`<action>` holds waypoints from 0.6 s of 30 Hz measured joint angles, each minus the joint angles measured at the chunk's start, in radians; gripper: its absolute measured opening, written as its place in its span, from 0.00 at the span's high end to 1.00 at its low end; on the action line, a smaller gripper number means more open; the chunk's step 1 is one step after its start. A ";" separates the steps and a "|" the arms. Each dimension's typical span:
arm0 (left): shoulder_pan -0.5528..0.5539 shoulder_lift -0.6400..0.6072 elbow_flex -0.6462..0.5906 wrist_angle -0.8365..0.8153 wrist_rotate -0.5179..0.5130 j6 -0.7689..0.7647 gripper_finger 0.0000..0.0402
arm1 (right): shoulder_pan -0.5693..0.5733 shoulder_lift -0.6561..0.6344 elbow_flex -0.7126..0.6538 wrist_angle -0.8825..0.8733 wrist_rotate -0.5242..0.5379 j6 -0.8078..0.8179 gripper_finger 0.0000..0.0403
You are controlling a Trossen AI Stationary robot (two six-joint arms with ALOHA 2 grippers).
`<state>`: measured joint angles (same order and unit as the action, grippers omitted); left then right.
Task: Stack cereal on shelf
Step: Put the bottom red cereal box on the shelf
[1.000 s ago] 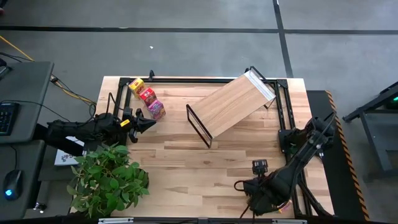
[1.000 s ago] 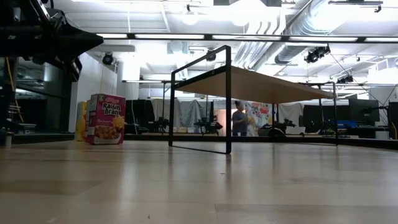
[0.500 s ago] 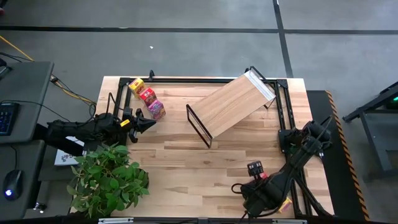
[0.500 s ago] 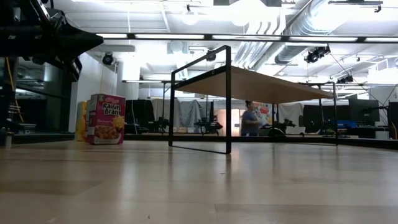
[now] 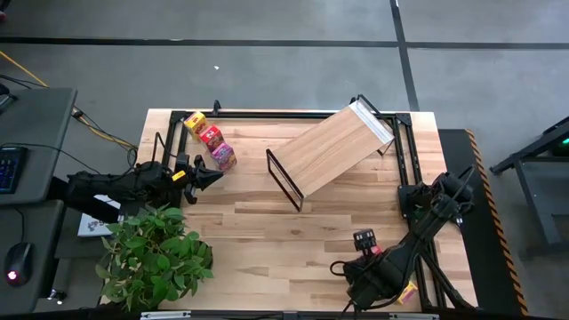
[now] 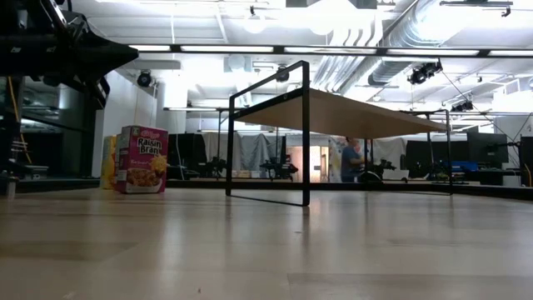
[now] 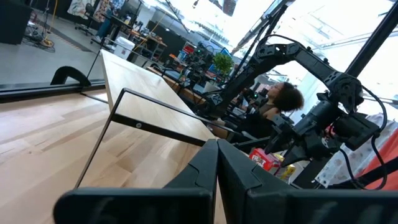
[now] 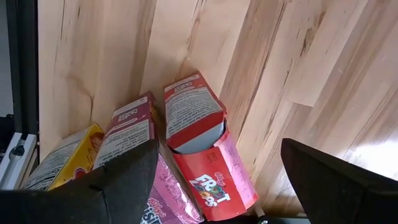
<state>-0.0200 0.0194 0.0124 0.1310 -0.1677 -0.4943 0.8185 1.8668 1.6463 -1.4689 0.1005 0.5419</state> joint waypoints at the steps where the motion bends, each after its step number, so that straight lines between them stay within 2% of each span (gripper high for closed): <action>1: 0.000 0.000 0.000 0.000 0.000 0.000 1.00 | 0.000 0.000 0.000 0.000 -0.001 0.000 0.17; 18: 0.000 0.000 0.000 0.000 0.000 0.000 1.00 | 0.000 -0.001 0.002 -0.023 -0.031 -0.001 0.17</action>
<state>-0.0204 0.0194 0.0124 0.1308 -0.1674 -0.4943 0.8185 1.8655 1.6482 -1.4918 0.0696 0.5408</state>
